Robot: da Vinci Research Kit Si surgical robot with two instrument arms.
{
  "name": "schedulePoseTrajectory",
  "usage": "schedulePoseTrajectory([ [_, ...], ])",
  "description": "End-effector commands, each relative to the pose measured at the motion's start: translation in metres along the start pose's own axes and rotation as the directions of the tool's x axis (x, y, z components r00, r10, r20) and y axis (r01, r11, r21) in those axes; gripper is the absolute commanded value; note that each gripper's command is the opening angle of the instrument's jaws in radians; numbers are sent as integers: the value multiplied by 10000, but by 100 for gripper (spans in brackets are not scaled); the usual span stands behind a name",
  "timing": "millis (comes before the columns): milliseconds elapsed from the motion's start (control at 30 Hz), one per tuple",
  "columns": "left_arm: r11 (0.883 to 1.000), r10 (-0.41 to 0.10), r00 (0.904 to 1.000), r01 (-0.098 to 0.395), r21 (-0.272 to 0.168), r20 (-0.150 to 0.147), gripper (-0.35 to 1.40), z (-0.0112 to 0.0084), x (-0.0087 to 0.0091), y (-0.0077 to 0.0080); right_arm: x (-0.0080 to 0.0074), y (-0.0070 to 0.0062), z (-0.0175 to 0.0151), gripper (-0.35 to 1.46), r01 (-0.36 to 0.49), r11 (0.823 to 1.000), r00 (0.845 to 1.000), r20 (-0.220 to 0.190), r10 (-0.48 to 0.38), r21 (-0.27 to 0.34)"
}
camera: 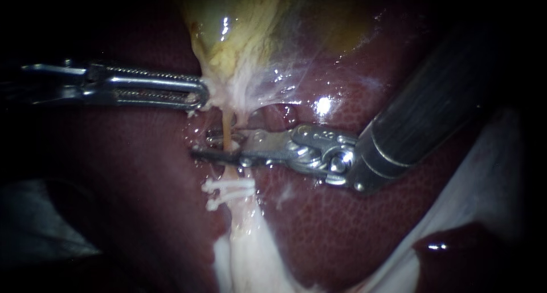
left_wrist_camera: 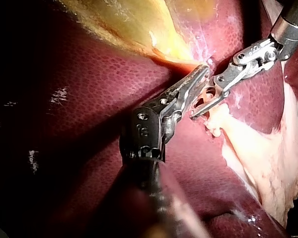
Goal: Clipping third clip left tube
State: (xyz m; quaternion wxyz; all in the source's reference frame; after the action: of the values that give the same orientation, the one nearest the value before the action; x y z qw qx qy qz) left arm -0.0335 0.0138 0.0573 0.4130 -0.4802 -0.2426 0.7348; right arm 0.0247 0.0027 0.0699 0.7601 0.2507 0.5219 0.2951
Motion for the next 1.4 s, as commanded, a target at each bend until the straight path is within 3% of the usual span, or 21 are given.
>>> schedulePoseTrajectory([
  [33, 10000, -1, 10000, 1, 6, 0, -35, 0, 0, 0, 0, 0, 0, -1, 2, 10000, 10000, 1, -2, 0],
  [233, 10000, 1, 10000, -1, 2, 2, -35, -1, 0, 0, 0, 0, -1, 35, -1, 10000, 10000, 30, 1, -4],
  [333, 10000, 2, 10000, -2, 0, 3, -35, -2, -1, 0, 0, 1, -1, 42, -2, 10000, 10000, 30, 2, -5],
  [767, 10000, 3, 10000, -3, -7, 6, -35, -3, -1, 0, 5, -2, -11, 49, -97, 9997, 9999, -124, 99, 218],
  [1067, 10000, 2, 10000, -2, -9, 7, -35, -3, 0, -1, 22, -4, -31, 50, 11, 9886, 9998, -200, 19, 1509],
  [1400, 10000, 2, 10000, -2, -10, 7, -35, -3, -1, -1, 19, 2, -34, 50, 305, 9516, 9995, -167, -267, 3057],
])
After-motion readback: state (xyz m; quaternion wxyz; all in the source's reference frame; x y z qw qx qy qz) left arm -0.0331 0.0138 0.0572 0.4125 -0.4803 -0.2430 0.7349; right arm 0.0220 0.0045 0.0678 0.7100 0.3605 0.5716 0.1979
